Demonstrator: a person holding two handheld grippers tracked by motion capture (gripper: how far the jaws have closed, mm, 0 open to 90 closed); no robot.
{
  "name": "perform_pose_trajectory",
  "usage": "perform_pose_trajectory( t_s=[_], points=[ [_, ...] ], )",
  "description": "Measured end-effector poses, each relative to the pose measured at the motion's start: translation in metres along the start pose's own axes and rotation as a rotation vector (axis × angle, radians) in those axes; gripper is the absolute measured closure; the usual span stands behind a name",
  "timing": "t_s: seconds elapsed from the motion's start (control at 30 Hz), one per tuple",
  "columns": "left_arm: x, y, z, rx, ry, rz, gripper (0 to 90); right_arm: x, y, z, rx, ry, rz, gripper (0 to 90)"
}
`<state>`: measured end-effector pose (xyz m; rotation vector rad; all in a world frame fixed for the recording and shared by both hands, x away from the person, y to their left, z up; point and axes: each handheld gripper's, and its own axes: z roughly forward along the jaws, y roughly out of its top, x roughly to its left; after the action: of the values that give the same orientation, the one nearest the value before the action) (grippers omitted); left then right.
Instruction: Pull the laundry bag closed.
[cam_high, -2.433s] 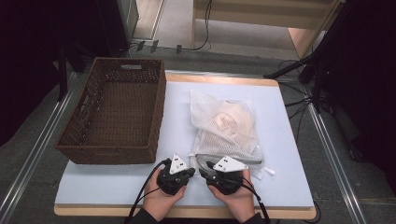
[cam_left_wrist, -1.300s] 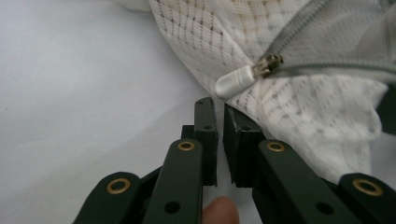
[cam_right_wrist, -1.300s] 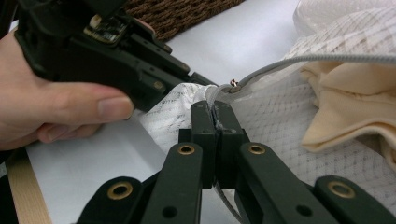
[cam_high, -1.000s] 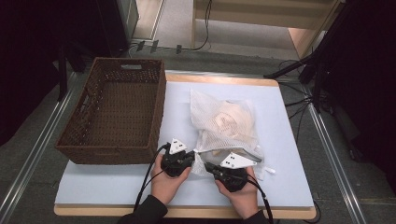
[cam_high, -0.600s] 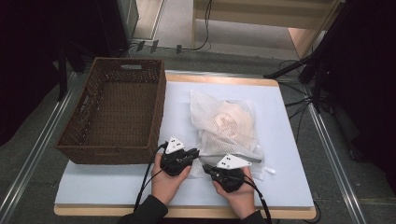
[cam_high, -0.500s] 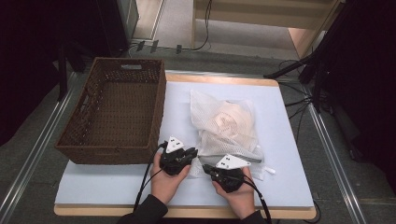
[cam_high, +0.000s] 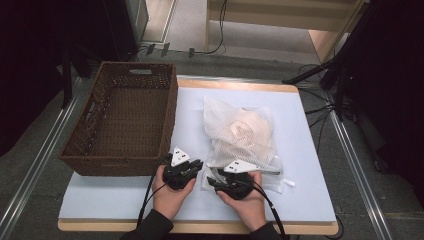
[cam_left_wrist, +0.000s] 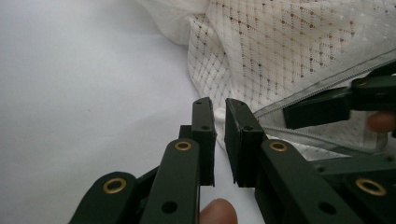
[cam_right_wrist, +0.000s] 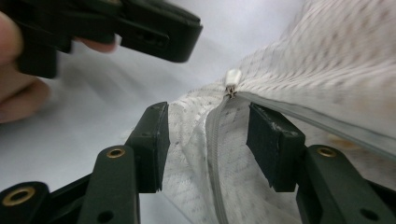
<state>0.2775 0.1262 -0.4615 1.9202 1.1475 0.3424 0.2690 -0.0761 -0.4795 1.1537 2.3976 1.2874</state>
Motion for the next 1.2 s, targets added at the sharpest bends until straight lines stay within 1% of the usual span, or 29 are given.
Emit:
perform_pose_trajectory(
  t_s=[0.03,0.07,0.1,0.13,0.17,0.2,0.23,0.27,0.3,0.33,0.37,0.4,0.43,0.5,0.53,0.57,0.6,0.67,0.77,0.8,0.83,0.9,0.93,0.97,1.03,1.1,1.13,1.17,1.2],
  points=[
    [0.0,0.0,0.0,0.0,0.0,0.0,82.2,0.0,0.0,0.0,0.0,0.0,0.0,49.1],
    [0.0,-0.001,0.0,0.002,0.003,0.003,82.2,0.002,0.0,0.004,0.019,-0.018,-0.006,49.7],
    [0.0,-0.001,0.0,0.004,0.003,0.001,82.3,0.003,-0.001,0.006,0.019,-0.037,-0.02,52.1],
    [0.001,-0.002,0.0,0.007,0.0,0.002,82.5,0.004,0.0,0.007,0.019,-0.051,-0.022,54.9],
    [0.001,-0.002,0.0,0.012,0.005,0.006,83.3,0.004,0.001,0.008,0.027,-0.063,-0.048,67.8],
    [0.001,-0.003,0.001,0.014,0.007,0.006,83.3,0.004,0.001,0.008,0.027,-0.063,-0.048,67.8],
    [0.001,-0.004,0.001,0.022,0.008,0.007,83.9,0.005,0.001,0.008,0.032,-0.055,-0.064,83.3],
    [0.001,-0.004,0.002,0.027,0.009,0.01,84.4,0.005,0.002,0.008,0.038,-0.024,-0.065,88.6],
    [0.001,-0.004,0.002,0.027,0.009,0.01,84.7,0.005,0.002,0.008,0.038,-0.024,-0.065,88.6],
    [0.001,-0.004,0.002,0.032,0.01,0.012,84.7,0.005,0.002,0.008,0.042,-0.01,-0.067,89.1],
    [0.001,-0.005,0.003,0.036,0.009,0.012,85.0,0.006,0.001,0.005,0.02,0.0,-0.08,89.4],
    [0.001,-0.005,0.004,0.041,0.012,0.013,85.2,0.006,0.001,0.003,0.004,0.016,-0.083,89.5],
    [0.001,-0.006,0.005,0.048,0.013,0.011,85.2,0.006,0.001,0.003,0.004,0.016,-0.083,89.5],
    [0.001,-0.006,0.008,0.063,0.012,0.008,85.3,0.008,0.002,-0.003,-0.034,0.024,-0.096,89.5],
    [0.0,-0.005,0.012,0.089,0.032,0.014,85.1,0.008,0.003,-0.008,-0.062,0.04,-0.106,89.5],
    [-0.002,-0.005,0.013,0.095,0.029,0.022,85.1,0.009,0.004,-0.011,-0.075,0.048,-0.108,89.5],
    [-0.003,-0.005,0.015,0.104,0.023,0.036,84.9,0.009,0.004,-0.013,-0.08,0.052,-0.109,89.4],
    [-0.008,-0.004,0.017,0.103,0.033,0.065,84.3,0.009,0.004,-0.017,-0.091,0.059,-0.106,89.4],
    [-0.014,-0.004,0.02,0.101,0.024,0.075,84.7,0.009,0.003,-0.019,-0.091,0.067,-0.097,89.4],
    [-0.014,-0.004,0.02,0.101,0.024,0.075,84.9,0.009,0.003,-0.019,-0.093,0.071,-0.095,89.4],
    [-0.017,-0.003,0.022,0.102,0.008,0.075,85.1,0.009,0.002,-0.019,-0.092,0.074,-0.09,89.4],
    [-0.017,-0.002,0.023,0.102,0.001,0.077,85.2,0.008,0.002,-0.02,-0.093,0.076,-0.089,89.4],
    [-0.017,-0.002,0.022,0.089,-0.003,0.065,85.7,0.008,0.001,-0.021,-0.091,0.076,-0.091,89.3],
    [-0.017,-0.002,0.022,0.089,-0.003,0.065,86.2,0.008,0.001,-0.021,-0.091,0.076,-0.091,89.3],
    [-0.014,0.0,0.018,0.054,-0.006,0.033,86.6,0.007,0.0,-0.021,-0.092,0.072,-0.091,89.2],
    [-0.014,0.002,0.014,0.02,-0.01,0.019,87.0,0.005,-0.002,-0.02,-0.083,0.066,-0.084,89.2],
    [-0.013,0.003,0.012,0.005,-0.02,0.015,87.0,0.005,-0.002,-0.02,-0.083,0.066,-0.084,89.2],
    [-0.014,0.004,0.01,-0.022,-0.044,0.002,86.7,0.004,-0.004,-0.018,-0.074,0.062,-0.084,89.2],
    [-0.014,0.004,0.009,-0.027,-0.058,-0.008,86.4,0.005,-0.004,-0.017,-0.071,0.061,-0.081,89.2]
  ],
)
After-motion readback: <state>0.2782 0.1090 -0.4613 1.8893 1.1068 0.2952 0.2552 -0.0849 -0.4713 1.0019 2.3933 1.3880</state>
